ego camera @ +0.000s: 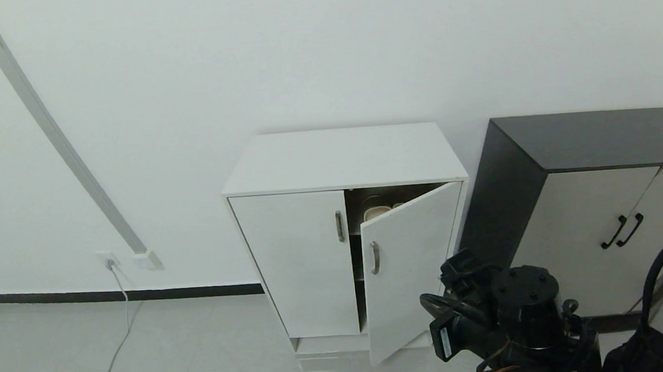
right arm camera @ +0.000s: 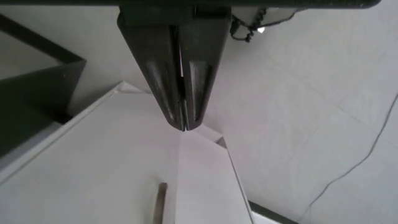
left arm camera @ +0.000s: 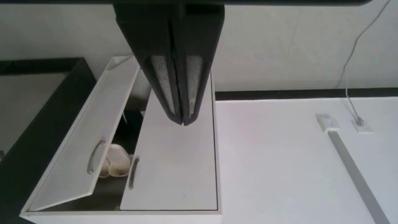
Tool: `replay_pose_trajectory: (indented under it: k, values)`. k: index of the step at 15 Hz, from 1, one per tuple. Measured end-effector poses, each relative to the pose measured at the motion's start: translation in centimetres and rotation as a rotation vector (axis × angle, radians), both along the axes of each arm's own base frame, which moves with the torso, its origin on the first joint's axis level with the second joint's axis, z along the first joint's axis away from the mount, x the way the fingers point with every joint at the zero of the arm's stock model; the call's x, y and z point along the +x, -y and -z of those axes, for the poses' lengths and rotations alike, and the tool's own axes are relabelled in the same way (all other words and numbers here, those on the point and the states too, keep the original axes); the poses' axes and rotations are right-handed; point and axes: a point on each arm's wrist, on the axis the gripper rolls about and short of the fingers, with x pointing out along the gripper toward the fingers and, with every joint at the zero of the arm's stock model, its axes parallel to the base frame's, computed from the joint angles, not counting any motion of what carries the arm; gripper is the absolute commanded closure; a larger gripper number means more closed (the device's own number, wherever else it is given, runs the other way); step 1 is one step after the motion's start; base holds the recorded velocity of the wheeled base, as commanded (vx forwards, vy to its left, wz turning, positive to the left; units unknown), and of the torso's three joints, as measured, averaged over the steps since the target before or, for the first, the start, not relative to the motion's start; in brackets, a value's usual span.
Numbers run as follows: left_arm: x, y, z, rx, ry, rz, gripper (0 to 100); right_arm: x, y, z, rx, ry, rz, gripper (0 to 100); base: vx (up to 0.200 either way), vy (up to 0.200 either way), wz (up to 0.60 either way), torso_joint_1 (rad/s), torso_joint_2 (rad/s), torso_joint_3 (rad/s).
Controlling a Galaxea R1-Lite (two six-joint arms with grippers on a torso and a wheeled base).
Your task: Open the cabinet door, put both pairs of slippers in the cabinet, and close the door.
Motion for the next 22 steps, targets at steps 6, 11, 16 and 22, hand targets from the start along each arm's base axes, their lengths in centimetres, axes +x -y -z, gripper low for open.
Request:
replay_pose_trajectory:
  k: [6,11,16,22]
  values:
    - [0.0,0.0,0.0,0.000,0.000,0.000,100,-0.4,0.3,1.1,-0.015,-0.021,-0.016,100,0.167,0.000,0.00,0.000,0.00,0.003]
    - [0.0,0.0,0.0,0.000,0.000,0.000,100,1.2,-1.2,2.2,0.016,0.014,-0.012,100,0.000,0.000,0.00,0.000,0.00,0.000]
    - [0.0,0.0,0.0,0.000,0.000,0.000,100,4.2,-2.9,2.5,0.041,0.066,0.008,100,0.000,0.000,0.00,0.000,0.00,0.000]
    - [0.0,0.0,0.0,0.000,0.000,0.000,100,6.8,-3.6,2.8,0.014,0.071,0.029,100,0.000,0.000,0.00,0.000,0.00,0.000]
